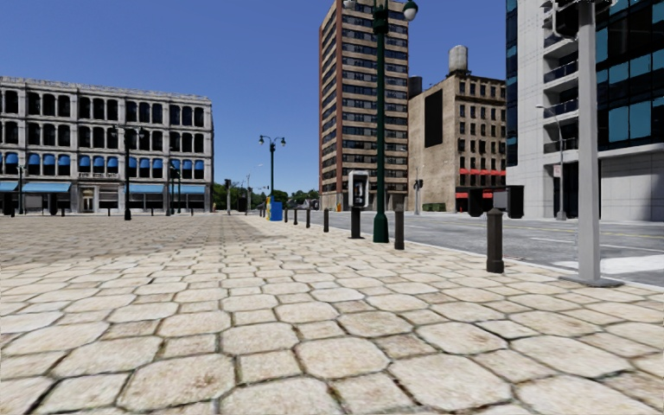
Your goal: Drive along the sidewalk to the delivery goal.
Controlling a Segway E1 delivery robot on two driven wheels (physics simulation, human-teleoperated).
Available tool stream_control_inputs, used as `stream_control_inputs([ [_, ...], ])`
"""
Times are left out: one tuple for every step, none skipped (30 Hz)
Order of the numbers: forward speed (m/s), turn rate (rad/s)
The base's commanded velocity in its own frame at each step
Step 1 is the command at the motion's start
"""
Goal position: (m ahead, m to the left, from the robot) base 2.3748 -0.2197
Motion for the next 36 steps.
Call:
stream_control_inputs([
  [1.69,0.0],
  [1.7,0.0],
  [1.7,0.0],
  [1.7,0.0],
  [1.74,0.0],
  [1.77,0.0],
  [1.79,0.0],
  [1.79,0.0],
  [1.85,0.0],
  [1.88,0.0],
  [1.89,0.0],
  [1.89,0.0],
  [1.89,0.0],
  [1.89,0.0],
  [1.89,0.0],
  [1.89,0.0],
  [1.89,0.0],
  [1.89,0.0],
  [1.89,0.0],
  [1.89,0.0],
  [1.89,0.0],
  [1.89,0.0],
  [1.89,0.0],
  [1.89,0.0],
  [1.89,0.0],
  [1.89,0.0],
  [1.89,0.0],
  [1.89,0.0],
  [1.89,0.0],
  [1.89,0.0],
  [1.89,0.0],
  [1.89,0.0],
  [1.89,0.0],
  [1.89,0.0],
  [1.89,0.0],
  [1.89,0.0],
])
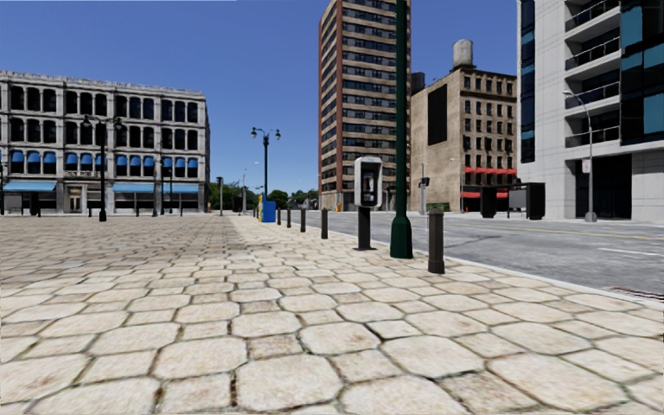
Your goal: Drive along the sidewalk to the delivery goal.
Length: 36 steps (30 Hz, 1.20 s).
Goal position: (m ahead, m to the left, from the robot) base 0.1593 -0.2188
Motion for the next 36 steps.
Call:
stream_control_inputs([
  [1.89,0.0],
  [1.89,0.0],
  [1.89,0.0],
  [1.88,0.0],
  [1.87,0.0],
  [1.87,0.0],
  [1.86,0.0],
  [1.76,0.0],
  [1.76,0.0],
  [0.0,0.0],
  [0.0,0.0],
  [0.0,0.0],
  [0.0,0.0],
  [0.0,0.0],
  [0.0,0.0],
  [0.0,0.0],
  [0.0,0.0],
  [0.0,0.0],
  [0.0,0.0],
  [0.0,0.0],
  [0.0,0.0],
  [0.0,0.0],
  [0.0,0.0],
  [0.0,0.0],
  [0.0,0.0],
  [0.0,0.0],
  [0.0,0.0],
  [0.0,0.0],
  [0.0,0.0],
  [0.0,0.0],
  [0.0,0.0],
  [0.0,0.0],
  [0.0,0.0],
  [0.0,0.0],
  [0.0,0.0],
  [0.0,0.0],
])
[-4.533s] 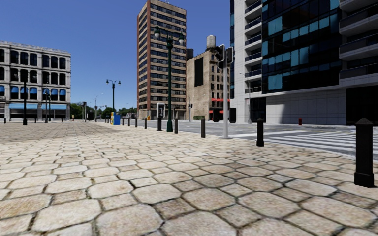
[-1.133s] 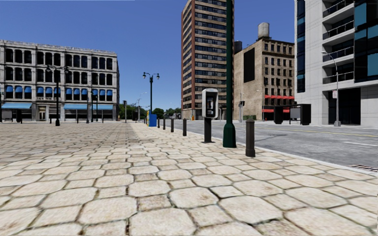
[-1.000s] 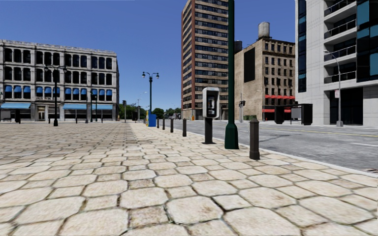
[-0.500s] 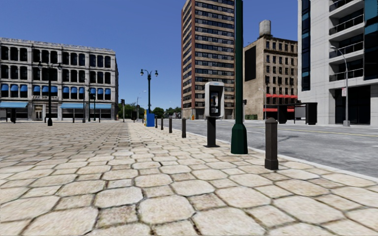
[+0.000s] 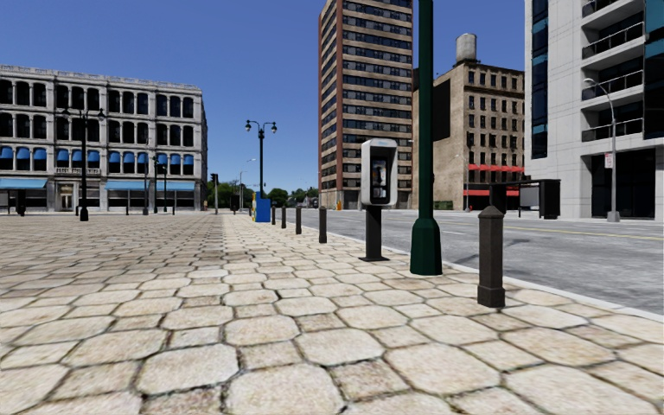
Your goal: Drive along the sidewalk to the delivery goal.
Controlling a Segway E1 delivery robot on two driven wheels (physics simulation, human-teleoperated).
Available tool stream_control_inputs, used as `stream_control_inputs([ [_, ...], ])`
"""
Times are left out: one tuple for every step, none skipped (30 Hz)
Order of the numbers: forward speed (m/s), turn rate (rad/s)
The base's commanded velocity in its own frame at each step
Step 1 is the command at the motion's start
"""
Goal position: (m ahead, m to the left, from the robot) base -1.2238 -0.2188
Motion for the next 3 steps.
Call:
stream_control_inputs([
  [0.0,0.0],
  [0.0,0.0],
  [0.0,0.0],
])
